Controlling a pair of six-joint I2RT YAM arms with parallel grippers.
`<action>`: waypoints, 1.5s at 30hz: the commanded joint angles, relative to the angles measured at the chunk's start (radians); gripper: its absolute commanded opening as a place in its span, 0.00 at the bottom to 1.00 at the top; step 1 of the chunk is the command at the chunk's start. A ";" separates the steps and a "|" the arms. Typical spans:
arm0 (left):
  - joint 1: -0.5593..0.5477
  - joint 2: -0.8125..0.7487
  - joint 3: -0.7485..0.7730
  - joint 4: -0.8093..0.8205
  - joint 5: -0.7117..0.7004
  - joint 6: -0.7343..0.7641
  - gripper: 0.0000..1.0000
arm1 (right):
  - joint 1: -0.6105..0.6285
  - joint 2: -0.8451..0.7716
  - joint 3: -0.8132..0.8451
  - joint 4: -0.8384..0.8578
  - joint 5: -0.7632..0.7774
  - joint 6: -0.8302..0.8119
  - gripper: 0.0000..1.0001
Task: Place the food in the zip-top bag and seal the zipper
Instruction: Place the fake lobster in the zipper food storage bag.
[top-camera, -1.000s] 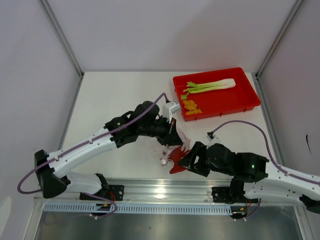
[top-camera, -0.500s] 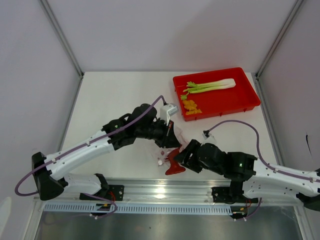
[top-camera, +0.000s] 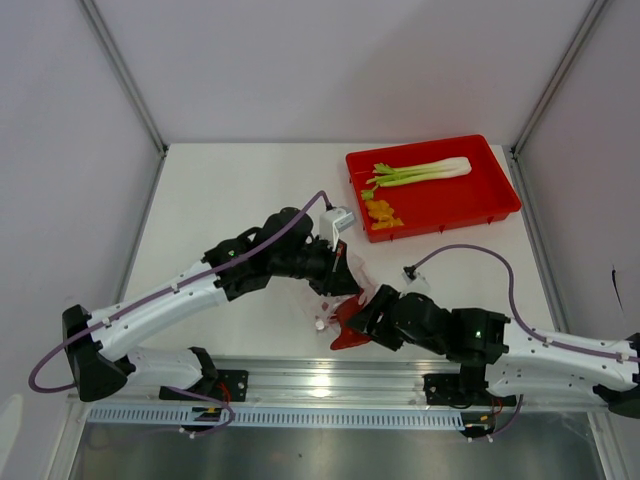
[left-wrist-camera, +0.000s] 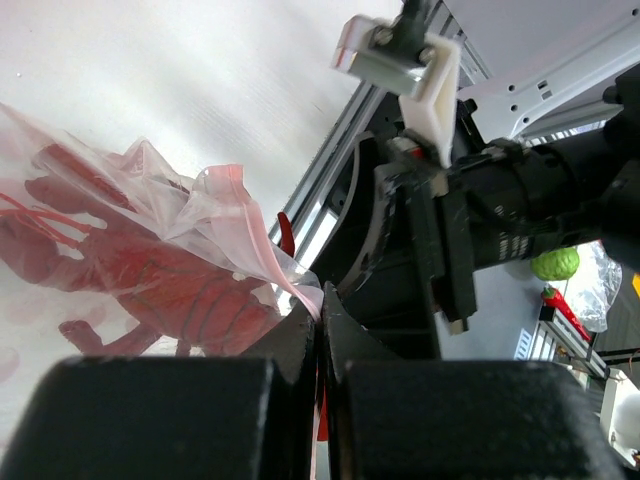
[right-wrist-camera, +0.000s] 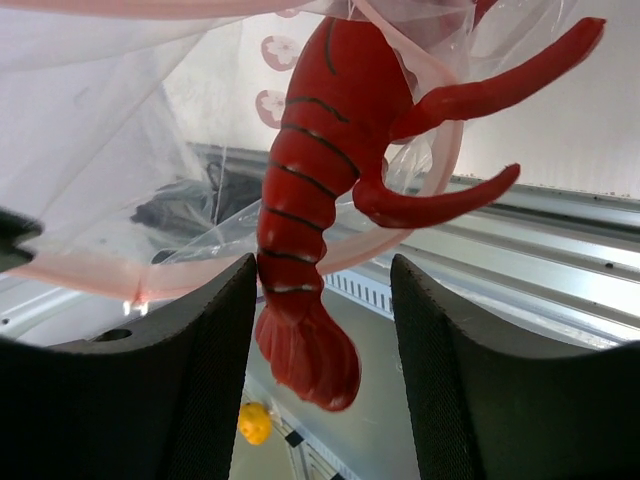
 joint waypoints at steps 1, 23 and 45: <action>-0.008 -0.023 0.021 0.028 0.017 -0.009 0.01 | 0.008 0.053 0.034 0.057 0.015 -0.014 0.58; -0.008 -0.039 -0.014 0.036 0.022 0.002 0.01 | 0.061 0.077 0.019 0.112 0.024 0.000 0.43; -0.008 -0.439 -0.276 -0.196 -0.250 -0.047 0.01 | -0.275 0.252 0.262 0.065 -0.470 -0.506 0.20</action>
